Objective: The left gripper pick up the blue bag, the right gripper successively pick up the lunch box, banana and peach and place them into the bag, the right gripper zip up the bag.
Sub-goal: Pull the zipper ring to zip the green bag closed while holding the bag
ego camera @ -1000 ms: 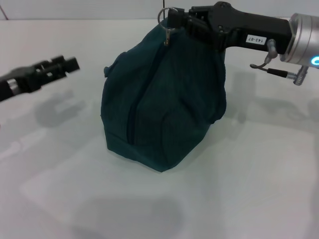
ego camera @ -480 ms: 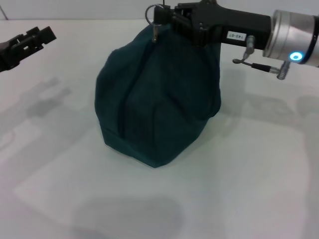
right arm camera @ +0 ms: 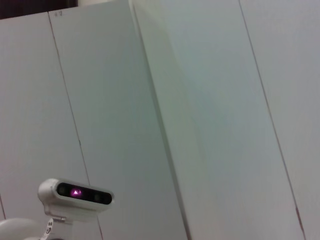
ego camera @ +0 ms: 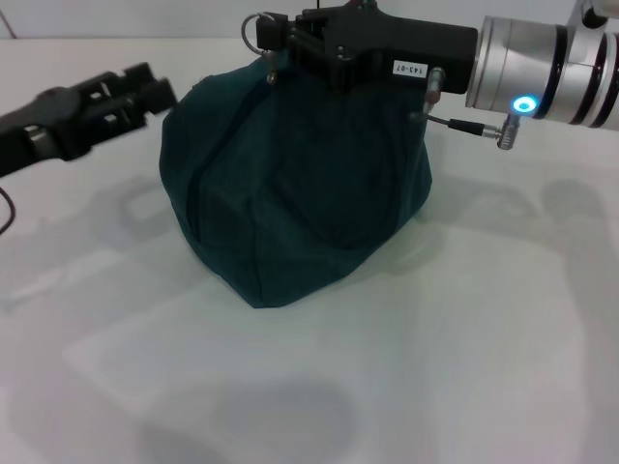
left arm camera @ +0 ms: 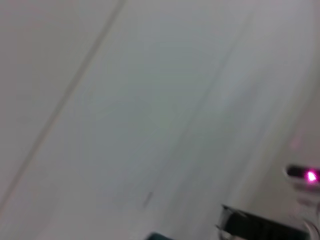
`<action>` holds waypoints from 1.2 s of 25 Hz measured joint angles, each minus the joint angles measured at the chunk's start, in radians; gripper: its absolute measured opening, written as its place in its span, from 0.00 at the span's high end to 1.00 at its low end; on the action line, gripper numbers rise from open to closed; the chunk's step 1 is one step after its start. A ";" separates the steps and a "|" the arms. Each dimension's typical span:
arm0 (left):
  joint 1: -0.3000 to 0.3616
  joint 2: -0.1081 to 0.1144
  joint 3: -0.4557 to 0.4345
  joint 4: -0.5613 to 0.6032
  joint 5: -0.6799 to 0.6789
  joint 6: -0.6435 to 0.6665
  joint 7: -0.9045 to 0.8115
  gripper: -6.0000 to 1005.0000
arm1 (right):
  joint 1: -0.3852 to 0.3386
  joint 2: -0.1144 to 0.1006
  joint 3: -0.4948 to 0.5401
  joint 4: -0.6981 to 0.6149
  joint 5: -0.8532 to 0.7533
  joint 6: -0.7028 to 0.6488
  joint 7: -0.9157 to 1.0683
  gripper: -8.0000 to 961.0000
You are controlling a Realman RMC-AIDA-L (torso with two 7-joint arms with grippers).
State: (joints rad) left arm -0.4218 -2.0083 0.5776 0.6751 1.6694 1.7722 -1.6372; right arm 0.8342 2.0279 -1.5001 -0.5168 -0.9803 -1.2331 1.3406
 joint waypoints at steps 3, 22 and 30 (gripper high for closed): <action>-0.001 -0.006 0.065 0.054 0.001 -0.003 0.020 0.22 | 0.000 0.000 -0.003 0.000 0.001 0.005 0.000 0.99; -0.075 -0.072 0.100 0.158 0.128 -0.082 0.065 0.12 | 0.001 0.000 -0.008 0.000 0.002 0.003 0.001 0.99; -0.070 -0.078 0.172 0.149 0.121 -0.114 0.117 0.13 | 0.000 0.000 -0.009 0.000 0.002 0.003 0.002 0.99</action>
State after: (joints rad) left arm -0.4915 -2.0865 0.7492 0.8242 1.7901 1.6581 -1.5198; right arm 0.8341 2.0278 -1.5089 -0.5169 -0.9781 -1.2297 1.3429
